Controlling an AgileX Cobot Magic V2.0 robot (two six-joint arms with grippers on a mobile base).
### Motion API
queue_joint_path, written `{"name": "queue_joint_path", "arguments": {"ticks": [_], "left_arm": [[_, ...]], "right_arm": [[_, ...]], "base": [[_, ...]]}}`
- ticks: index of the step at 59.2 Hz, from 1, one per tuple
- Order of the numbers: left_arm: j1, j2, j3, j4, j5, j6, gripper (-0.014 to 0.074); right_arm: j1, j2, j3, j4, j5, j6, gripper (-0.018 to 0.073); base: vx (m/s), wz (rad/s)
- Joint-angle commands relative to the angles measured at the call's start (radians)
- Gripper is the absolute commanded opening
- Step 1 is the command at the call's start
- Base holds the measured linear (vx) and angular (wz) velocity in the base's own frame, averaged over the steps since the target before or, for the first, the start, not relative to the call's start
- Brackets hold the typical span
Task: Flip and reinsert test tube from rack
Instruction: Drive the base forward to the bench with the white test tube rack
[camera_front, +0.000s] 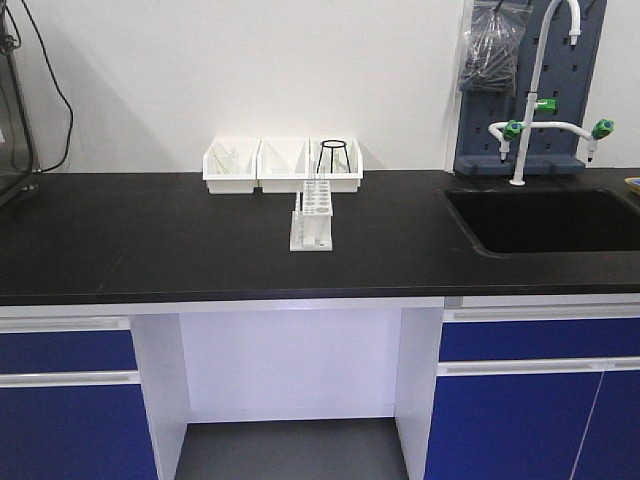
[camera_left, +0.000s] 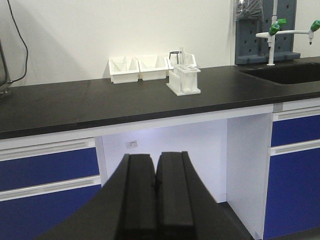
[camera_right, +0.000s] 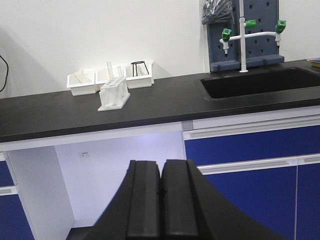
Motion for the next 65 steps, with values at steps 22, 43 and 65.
{"name": "queue_joint_path", "arguments": {"ticks": [22,43,65], "left_arm": [[0.0,-0.008,-0.006,0.0,-0.081,-0.002,-0.0006],[0.0,-0.008,-0.006,0.0,-0.081,-0.002,-0.0006],[0.0,-0.008,-0.006,0.0,-0.081,-0.002,-0.0006]], "right_arm": [[-0.003,-0.013,0.002,-0.012,-0.077,-0.009,-0.0011],[-0.003,-0.013,0.002,-0.012,-0.077,-0.009,-0.0011],[-0.003,-0.013,0.002,-0.012,-0.077,-0.009,-0.0011]], "base": [[0.0,0.0],[0.02,-0.01],[0.23,0.05]]}}
